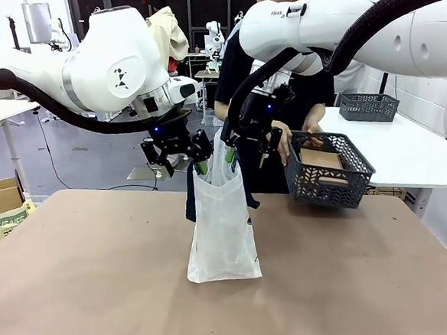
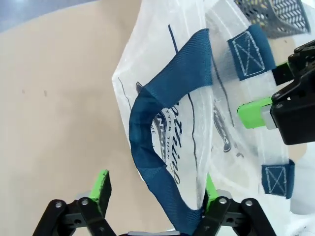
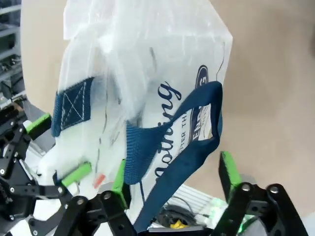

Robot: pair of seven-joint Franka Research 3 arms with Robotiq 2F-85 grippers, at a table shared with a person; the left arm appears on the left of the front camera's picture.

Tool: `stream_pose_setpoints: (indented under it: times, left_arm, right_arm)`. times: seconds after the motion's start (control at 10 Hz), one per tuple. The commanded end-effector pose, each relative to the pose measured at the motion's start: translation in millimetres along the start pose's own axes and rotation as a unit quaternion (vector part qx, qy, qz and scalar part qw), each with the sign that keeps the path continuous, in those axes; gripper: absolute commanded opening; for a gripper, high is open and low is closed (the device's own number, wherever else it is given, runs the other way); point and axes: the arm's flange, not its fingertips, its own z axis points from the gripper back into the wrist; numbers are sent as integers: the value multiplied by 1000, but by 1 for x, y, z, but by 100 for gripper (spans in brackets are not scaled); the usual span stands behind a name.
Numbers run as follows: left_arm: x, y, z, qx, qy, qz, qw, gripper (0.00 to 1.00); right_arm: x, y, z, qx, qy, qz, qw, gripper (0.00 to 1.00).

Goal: Transfer purchased items from the store into the shopping bag.
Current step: Open the Reusable shopping bag in the center of the table.

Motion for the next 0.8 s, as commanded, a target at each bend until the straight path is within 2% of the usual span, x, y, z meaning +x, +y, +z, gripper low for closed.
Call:
stream_pose_setpoints:
  times: [0.0,0.2,0.4,0.7]
  left_arm:
    - [-4,7,5,7,-10,0,1000,36]
    - [-5,9,4,14,-4,-2,1000,0]
    - [-10,16,8,26,-1,-1,1000,0]
    - [-14,33,18,57,-10,-5,998,0]
  right_arm:
    - [-1,-3,6,-1,2,10,1000,41]
    - [-11,-3,8,-9,2,1,1000,1]
    - [-29,-4,10,-23,3,-6,1000,0]
    - [-61,-7,13,-83,2,-10,997,0]
